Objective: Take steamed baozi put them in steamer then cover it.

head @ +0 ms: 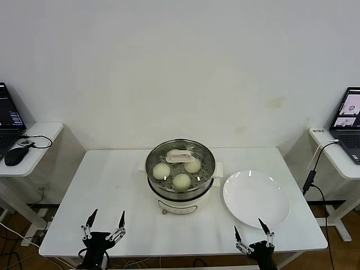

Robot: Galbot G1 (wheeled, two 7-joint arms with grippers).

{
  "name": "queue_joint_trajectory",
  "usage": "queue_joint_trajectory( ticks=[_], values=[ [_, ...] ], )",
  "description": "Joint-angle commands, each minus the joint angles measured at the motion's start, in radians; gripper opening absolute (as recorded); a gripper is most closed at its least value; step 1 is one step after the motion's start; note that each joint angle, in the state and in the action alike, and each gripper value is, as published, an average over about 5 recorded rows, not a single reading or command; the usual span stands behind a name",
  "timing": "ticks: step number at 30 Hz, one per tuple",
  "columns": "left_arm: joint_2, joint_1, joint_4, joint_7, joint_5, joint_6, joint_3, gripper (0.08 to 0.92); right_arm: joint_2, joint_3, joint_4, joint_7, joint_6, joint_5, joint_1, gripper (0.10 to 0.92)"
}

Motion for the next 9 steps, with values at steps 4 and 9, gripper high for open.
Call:
queue_joint_trajectory(
  ticks=[4,9],
  values=[
    [-0.018,0.013,0.047,0.008,-0.029,-0.032,-0.024,0.823,-0.018,-0.010,0.057,-0.028,-0.060,0.052,-0.033,0.823],
    [-0.018,0.010,0.059,0.023,-0.017,-0.052,-0.024,0.823,-0.013,-0.006,0.065,-0.030,-0.054,0.047,-0.033,0.822]
  ],
)
